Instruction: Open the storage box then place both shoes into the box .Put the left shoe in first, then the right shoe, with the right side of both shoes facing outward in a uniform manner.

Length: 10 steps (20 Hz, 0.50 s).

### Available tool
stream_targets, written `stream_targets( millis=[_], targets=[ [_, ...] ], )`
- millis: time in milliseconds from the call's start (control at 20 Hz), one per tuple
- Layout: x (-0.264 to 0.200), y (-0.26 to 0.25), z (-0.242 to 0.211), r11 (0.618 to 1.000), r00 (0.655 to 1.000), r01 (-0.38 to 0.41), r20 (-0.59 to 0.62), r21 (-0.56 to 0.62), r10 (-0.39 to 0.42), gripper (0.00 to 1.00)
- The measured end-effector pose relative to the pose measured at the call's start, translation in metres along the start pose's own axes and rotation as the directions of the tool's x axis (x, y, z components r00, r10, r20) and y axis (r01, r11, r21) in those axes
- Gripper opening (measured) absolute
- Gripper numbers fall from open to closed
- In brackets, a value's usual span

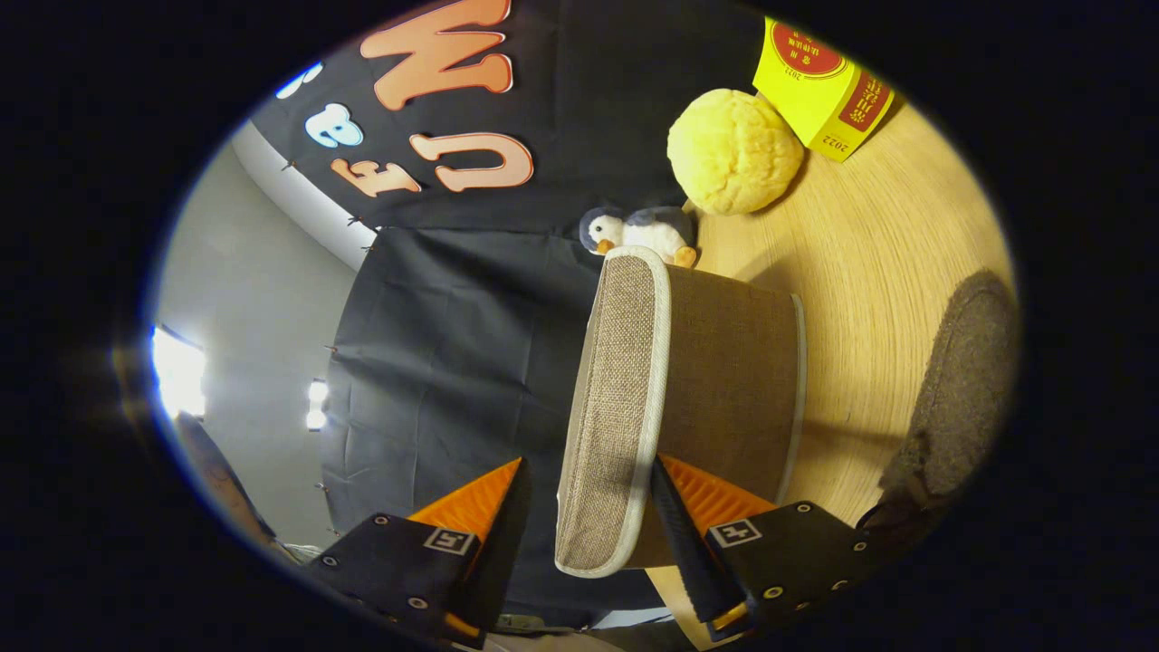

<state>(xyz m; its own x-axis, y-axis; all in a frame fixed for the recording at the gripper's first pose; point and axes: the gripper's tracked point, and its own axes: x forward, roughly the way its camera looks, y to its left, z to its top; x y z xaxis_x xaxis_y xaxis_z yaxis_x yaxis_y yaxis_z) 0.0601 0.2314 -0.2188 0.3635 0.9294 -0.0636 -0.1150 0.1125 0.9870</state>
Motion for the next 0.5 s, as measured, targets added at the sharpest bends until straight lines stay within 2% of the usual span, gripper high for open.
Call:
stream_targets(
  millis=[50, 150, 200, 350, 400, 500],
  targets=[
    [-0.001, -0.003, 0.002, 1.000, 1.000, 0.014, 0.007, -0.005, -0.013, 0.75],
    [-0.001, -0.005, 0.005, 1.000, 0.999, 0.028, 0.022, 0.013, -0.028, 0.54],
    [0.001, -0.004, 0.006, 0.999, 1.000, 0.020, 0.018, 0.033, -0.021, 0.37],
    [0.008, -0.006, -0.003, 0.996, 0.999, 0.034, -0.019, 0.088, -0.032, 0.24],
    [0.009, -0.001, -0.002, 0.995, 1.000, 0.020, -0.018, 0.100, -0.019, 0.14],
    [0.010, 0.011, -0.001, 0.997, 1.000, 0.006, 0.008, 0.078, -0.007, 0.08]
  ],
)
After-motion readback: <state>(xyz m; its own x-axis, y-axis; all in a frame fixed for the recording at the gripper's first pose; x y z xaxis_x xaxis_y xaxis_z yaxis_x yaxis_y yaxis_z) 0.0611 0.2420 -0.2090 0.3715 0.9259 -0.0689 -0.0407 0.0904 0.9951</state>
